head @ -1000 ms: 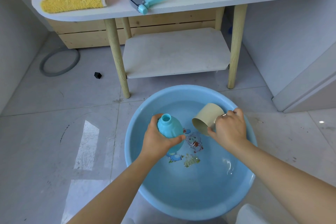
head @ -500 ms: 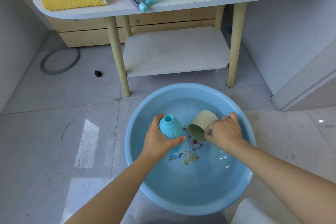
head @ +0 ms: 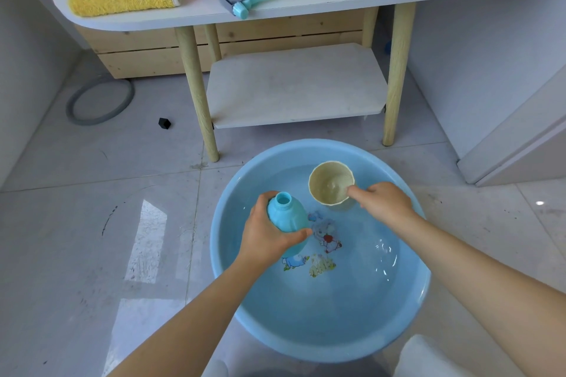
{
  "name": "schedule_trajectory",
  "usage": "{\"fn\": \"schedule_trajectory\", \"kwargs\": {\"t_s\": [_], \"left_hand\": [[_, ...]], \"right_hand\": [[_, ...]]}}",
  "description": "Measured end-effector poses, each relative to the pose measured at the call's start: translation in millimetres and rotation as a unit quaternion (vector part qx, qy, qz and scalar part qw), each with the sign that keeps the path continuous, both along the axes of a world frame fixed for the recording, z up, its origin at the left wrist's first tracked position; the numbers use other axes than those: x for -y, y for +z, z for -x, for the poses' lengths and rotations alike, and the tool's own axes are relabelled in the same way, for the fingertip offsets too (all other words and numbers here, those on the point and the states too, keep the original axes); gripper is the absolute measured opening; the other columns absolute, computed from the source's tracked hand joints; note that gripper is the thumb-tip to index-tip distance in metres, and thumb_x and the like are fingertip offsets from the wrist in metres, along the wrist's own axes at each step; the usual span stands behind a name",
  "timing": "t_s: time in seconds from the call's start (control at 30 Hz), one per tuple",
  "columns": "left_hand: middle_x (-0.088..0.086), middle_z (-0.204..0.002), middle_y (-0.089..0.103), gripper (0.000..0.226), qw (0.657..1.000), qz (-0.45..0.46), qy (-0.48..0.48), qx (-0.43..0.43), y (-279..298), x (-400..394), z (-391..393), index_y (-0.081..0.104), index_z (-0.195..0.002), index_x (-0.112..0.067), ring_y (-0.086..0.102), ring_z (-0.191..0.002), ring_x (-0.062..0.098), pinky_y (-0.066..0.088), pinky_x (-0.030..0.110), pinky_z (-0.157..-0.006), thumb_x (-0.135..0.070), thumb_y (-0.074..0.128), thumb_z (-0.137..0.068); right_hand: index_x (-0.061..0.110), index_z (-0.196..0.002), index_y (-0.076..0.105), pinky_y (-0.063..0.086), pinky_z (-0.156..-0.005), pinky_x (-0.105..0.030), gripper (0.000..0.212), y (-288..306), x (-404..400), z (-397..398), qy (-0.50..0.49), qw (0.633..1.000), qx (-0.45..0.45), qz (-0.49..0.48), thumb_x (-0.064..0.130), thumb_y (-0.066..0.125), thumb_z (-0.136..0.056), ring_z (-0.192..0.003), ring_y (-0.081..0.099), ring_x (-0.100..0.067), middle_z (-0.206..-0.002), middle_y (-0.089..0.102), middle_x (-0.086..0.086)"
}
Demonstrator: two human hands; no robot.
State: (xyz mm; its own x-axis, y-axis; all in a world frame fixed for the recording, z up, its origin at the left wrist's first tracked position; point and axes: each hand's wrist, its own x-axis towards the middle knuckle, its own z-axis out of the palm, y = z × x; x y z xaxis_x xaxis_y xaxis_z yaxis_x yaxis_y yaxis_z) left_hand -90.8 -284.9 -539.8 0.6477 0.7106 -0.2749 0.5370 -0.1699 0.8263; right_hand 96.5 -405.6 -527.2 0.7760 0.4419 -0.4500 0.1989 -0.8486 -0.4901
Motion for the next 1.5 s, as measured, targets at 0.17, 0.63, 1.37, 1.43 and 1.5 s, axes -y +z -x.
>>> {"fn": "schedule_trajectory", "kwargs": {"t_s": [0.17,0.63,1.37,1.43,1.5], "left_hand": [[-0.008,-0.113,0.053,0.075,1.000,0.000,-0.009,-0.007,-0.2,2.7,-1.9,0.038,-0.112,-0.042,0.055,-0.100,0.014,0.053,0.030,-0.077,-0.037,0.088,-0.056],[-0.009,-0.113,0.054,0.077,1.000,-0.011,-0.020,-0.004,3.7,5.7,-6.0,0.037,-0.113,-0.039,0.056,-0.099,0.012,0.050,0.026,-0.077,-0.034,0.089,-0.056],[-0.009,-0.115,0.055,0.080,1.000,-0.010,-0.025,-0.006,5.5,6.7,-6.8,0.037,-0.117,-0.037,0.055,-0.100,0.011,0.048,0.025,-0.078,-0.037,0.089,-0.056],[-0.009,-0.114,0.055,0.079,1.000,-0.008,-0.025,-0.008,5.3,6.1,-6.6,0.036,-0.115,-0.038,0.055,-0.099,0.012,0.049,0.026,-0.077,-0.037,0.089,-0.056],[-0.008,-0.114,0.055,0.078,1.000,-0.007,-0.025,-0.009,5.1,5.7,-6.0,0.036,-0.114,-0.038,0.056,-0.099,0.013,0.050,0.029,-0.079,-0.037,0.089,-0.056]], "right_hand": [[0.014,-0.064,0.047,0.028,-0.063,-0.031,0.040,14.8,-1.4,0.5,-0.017,0.993,-0.013,-0.119,0.048,0.058,-0.082,-0.059,0.038,-0.021,-0.060,0.038,-0.004],[0.023,-0.047,0.026,0.026,-0.077,-0.030,0.056,43.7,-12.4,30.0,0.102,0.946,0.199,-0.236,0.050,0.064,-0.078,-0.051,0.036,-0.009,-0.040,0.029,0.009],[0.023,-0.054,0.036,0.019,-0.072,-0.028,0.042,39.5,-18.6,31.0,0.137,0.875,0.380,-0.266,0.057,0.051,-0.074,-0.054,0.034,-0.012,-0.048,0.021,0.018],[0.023,-0.054,0.036,0.020,-0.073,-0.028,0.042,39.5,-19.6,30.8,0.138,0.871,0.387,-0.268,0.056,0.051,-0.074,-0.055,0.034,-0.012,-0.048,0.021,0.018],[0.024,-0.055,0.036,0.021,-0.075,-0.028,0.040,40.0,-20.3,30.5,0.138,0.866,0.395,-0.272,0.055,0.052,-0.074,-0.056,0.034,-0.011,-0.049,0.020,0.019]]}}
